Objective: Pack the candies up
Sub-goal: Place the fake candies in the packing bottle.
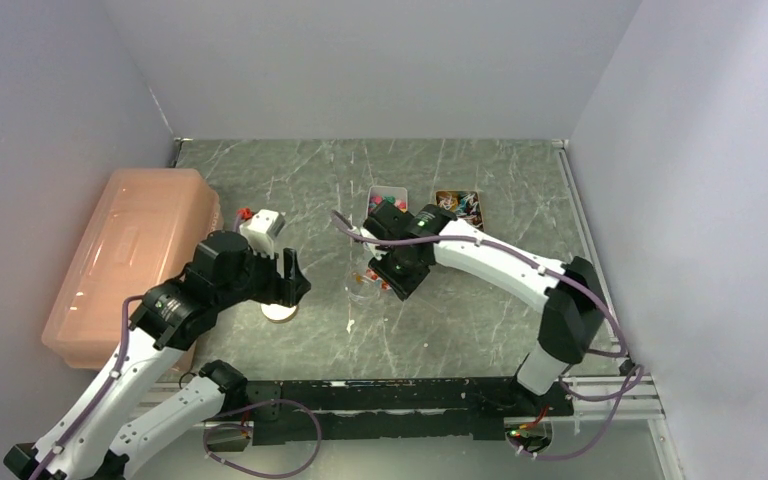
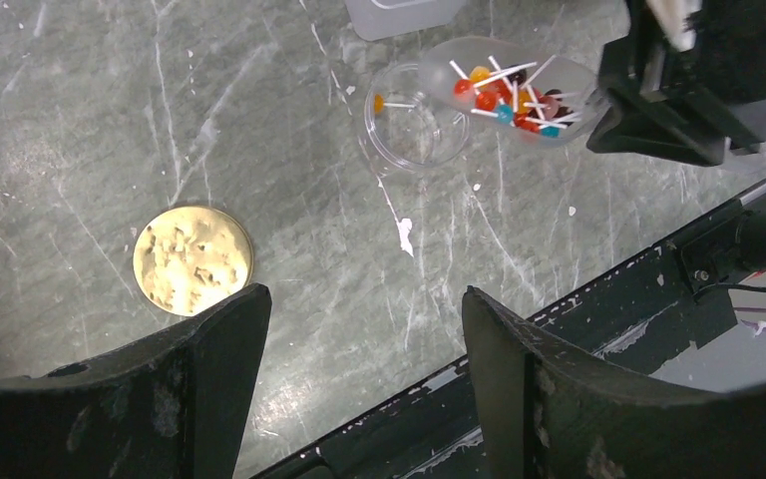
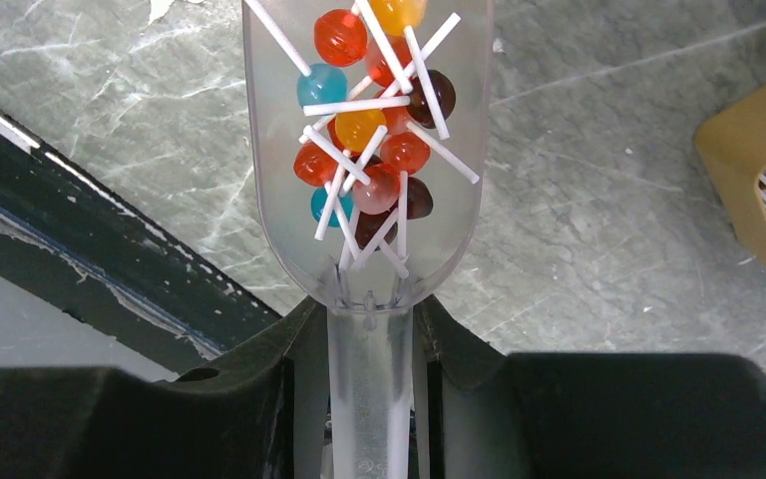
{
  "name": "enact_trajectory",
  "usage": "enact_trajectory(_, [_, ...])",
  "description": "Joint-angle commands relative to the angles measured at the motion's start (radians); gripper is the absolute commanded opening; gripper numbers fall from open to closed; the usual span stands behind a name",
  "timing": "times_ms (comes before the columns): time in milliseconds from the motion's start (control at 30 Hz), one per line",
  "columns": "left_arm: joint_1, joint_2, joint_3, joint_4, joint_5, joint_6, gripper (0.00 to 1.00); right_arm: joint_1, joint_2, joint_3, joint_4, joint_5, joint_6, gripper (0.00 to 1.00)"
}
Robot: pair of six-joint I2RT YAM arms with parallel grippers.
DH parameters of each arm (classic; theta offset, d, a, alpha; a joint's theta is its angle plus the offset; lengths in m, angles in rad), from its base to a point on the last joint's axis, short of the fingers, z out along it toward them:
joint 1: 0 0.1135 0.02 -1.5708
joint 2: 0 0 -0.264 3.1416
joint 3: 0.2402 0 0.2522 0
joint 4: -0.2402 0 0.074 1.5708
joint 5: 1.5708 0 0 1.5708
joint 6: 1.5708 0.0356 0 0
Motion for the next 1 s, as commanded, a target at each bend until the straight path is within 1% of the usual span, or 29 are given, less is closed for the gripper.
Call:
enact_trajectory(0, [-0.002,-0.02,0.005,0.017,-0.006,-0.009,0.76,0.017,0.052,0.102,-0.083,-0.034,-0.002,0.0])
enact_trajectory(200, [-0.002,-0.032,0.005,0.019,0.005,-0.004,0.76,0.03,0.138,0.179,-0.162,-0.048,0.017,0.0])
enact_trajectory(567, [-0.003,-0.06,0.002,0.024,0.028,0.002,0.77,0.051,0.236,0.266,-0.286,-0.041,0.057,0.0])
enact_trajectory(800, [-0.004,-0.071,0.001,0.026,0.038,0.005,0.77,0.051,0.279,0.324,-0.362,-0.028,0.089,0.0])
enact_trajectory(967, [-0.003,-0.078,0.0,0.027,0.046,0.007,0.77,0.051,0.281,0.343,-0.389,-0.028,0.122,0.0])
